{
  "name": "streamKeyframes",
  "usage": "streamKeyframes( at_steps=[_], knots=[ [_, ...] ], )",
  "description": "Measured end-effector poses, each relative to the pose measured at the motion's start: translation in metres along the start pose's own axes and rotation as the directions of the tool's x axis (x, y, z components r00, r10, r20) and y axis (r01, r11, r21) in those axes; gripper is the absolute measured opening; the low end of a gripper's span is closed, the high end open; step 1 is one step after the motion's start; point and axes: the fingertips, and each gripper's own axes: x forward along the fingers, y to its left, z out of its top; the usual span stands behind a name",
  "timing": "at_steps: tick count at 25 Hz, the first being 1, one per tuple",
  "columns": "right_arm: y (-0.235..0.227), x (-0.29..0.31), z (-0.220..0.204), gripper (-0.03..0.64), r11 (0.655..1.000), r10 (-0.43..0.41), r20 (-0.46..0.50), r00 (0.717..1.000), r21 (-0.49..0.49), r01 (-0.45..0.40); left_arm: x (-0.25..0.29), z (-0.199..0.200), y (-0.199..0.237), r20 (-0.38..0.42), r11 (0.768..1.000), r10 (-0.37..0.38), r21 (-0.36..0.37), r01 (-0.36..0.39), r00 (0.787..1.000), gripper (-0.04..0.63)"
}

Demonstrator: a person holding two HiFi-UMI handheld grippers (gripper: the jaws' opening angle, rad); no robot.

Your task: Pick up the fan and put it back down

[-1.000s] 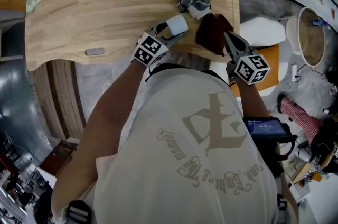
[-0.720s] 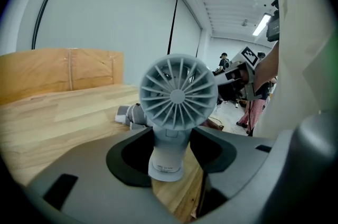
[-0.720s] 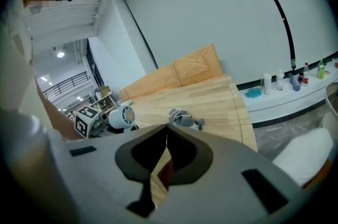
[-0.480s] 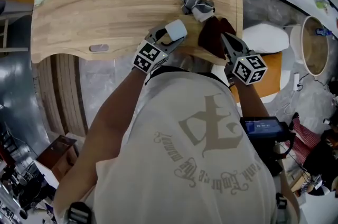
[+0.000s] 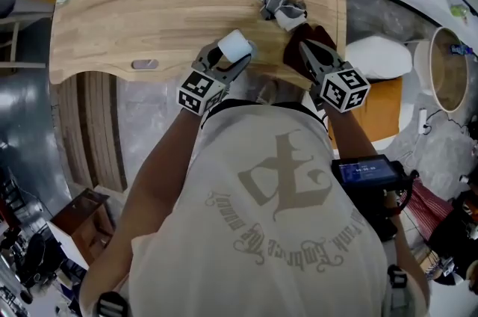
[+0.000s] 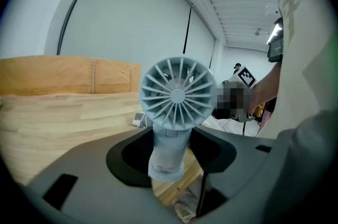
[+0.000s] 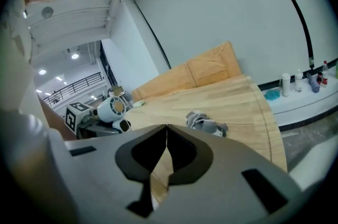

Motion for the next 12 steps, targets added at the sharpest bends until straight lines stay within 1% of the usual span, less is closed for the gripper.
streamKeyframes(
  at_steps=[6, 9, 12],
  knots=[
    [0.028, 0.022, 0.008, 0.014, 0.998, 0.043, -0.006, 0.999, -0.049, -0.043, -0.035, 0.003, 0.012, 0.037, 0.998, 0.050, -0.040, -0.048, 0.998, 0.229],
    [0.048, 0.032, 0.012, 0.014, 0.995, 0.071, 0.002, 0.997, -0.065, -0.071, -0.058, 0.001, 0.020, 0.040, 0.996, 0.081, -0.040, -0.080, 0.996, 0.229],
    [0.073, 0.033, 0.012, 0.014, 0.992, 0.095, 0.005, 0.995, -0.090, -0.094, -0.080, -0.007, 0.018, 0.049, 0.994, 0.100, -0.042, -0.098, 0.994, 0.229]
  ],
)
